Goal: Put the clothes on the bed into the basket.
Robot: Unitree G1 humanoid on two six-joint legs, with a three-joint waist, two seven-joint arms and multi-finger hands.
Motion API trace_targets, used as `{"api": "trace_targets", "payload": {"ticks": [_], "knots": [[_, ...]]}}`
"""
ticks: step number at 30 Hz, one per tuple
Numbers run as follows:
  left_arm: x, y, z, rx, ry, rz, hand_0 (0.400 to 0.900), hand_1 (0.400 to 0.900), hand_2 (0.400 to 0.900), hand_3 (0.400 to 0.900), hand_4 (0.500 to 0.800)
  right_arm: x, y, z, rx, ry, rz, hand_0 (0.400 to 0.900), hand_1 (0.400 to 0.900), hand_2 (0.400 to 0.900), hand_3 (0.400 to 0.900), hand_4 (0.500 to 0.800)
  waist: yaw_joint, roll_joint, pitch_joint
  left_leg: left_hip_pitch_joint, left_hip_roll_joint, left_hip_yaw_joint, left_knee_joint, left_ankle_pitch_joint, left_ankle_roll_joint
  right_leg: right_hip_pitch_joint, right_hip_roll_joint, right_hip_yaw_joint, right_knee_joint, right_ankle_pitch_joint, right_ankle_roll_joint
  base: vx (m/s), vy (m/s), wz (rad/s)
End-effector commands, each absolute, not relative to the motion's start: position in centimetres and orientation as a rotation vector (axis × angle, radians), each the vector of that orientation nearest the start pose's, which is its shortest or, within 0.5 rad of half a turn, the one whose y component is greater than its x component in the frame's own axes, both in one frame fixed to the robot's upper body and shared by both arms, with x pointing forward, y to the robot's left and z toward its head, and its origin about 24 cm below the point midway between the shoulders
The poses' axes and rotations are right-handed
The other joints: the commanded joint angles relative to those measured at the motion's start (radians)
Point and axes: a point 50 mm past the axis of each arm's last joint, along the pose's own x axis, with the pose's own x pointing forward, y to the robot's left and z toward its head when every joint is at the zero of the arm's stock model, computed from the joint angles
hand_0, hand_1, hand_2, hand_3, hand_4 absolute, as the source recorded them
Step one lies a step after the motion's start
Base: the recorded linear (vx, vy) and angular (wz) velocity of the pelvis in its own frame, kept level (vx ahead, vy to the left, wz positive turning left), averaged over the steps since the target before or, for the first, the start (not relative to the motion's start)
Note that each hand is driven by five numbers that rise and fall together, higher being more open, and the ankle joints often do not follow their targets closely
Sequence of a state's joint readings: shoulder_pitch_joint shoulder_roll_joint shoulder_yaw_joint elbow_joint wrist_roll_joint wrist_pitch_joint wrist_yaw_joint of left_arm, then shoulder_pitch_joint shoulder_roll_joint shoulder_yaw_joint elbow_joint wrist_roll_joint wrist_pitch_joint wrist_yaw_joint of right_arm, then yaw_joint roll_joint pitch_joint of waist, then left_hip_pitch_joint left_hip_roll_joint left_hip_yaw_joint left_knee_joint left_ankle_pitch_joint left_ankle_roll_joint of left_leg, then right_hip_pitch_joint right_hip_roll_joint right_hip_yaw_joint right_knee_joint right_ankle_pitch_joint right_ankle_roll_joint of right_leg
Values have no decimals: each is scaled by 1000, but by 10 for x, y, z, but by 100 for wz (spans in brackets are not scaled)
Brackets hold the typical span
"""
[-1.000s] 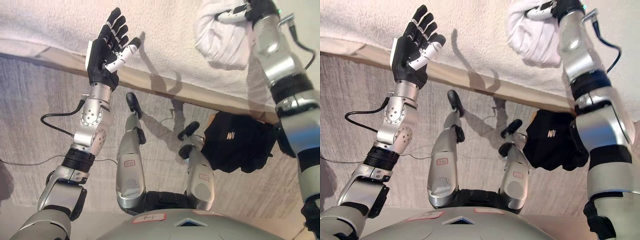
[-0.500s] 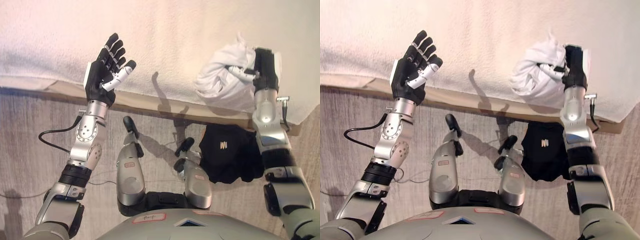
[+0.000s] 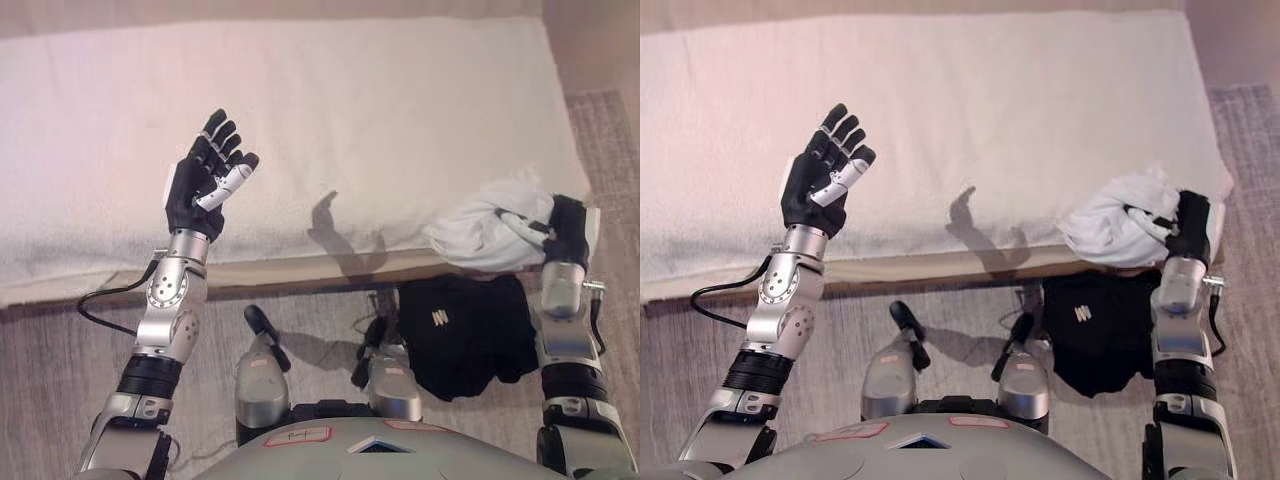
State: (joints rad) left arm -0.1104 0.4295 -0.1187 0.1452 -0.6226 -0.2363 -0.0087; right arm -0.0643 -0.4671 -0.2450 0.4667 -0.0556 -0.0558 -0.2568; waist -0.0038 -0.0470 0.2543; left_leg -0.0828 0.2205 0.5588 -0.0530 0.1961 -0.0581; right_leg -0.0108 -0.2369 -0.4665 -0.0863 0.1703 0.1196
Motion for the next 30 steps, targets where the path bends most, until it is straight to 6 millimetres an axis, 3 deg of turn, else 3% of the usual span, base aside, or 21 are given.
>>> {"api": "trace_targets", "payload": {"ticks": [1, 8, 18, 24, 26, 30], "knots": [[280, 204, 94, -177, -309, -99, 900, 900, 900, 900, 800, 225, -370, 60, -559, 88, -720, 400, 400, 400, 400, 500, -6, 48, -82, 9, 46, -57, 56, -75, -88, 82, -22, -50, 2, -59, 64, 18, 6, -14], [281, 204, 92, -188, -302, -98, 900, 900, 900, 900, 800, 194, -401, 39, -529, 249, -831, 400, 400, 400, 400, 500, -29, 86, -89, 30, 38, -46, 35, -64, -91, 89, -26, -41, 3, -61, 64, 12, -5, -10], [285, 200, 96, -205, -317, -117, 900, 900, 900, 900, 800, 169, -413, -2, -399, 459, -876, 400, 400, 400, 400, 500, -33, 115, -87, 37, 42, -44, 47, -67, -98, 108, -17, -46, 2, -79, 55, 13, -11, -2], [287, 194, 100, -204, -331, -147, 900, 900, 900, 900, 800, 161, -440, 10, -357, 486, -962, 400, 400, 400, 400, 500, -27, 137, -83, 31, 39, -47, 50, -62, -104, 111, -18, -54, 2, -82, 55, 9, -4, 1], [287, 193, 100, -206, -331, -148, 900, 900, 900, 900, 800, 161, -444, 14, -360, 479, -971, 900, 900, 900, 900, 800, -26, 142, -81, 31, 38, -48, 47, -60, -105, 111, -17, -56, 2, -84, 55, 17, -4, 3], [288, 191, 100, -210, -332, -154, 900, 900, 900, 900, 800, 162, -451, 22, -360, 469, -1000, 900, 900, 900, 900, 800, -21, 155, -80, 31, 36, -49, 42, -54, -108, 112, -15, -60, 1, -87, 54, 12, -3, 3]]}}
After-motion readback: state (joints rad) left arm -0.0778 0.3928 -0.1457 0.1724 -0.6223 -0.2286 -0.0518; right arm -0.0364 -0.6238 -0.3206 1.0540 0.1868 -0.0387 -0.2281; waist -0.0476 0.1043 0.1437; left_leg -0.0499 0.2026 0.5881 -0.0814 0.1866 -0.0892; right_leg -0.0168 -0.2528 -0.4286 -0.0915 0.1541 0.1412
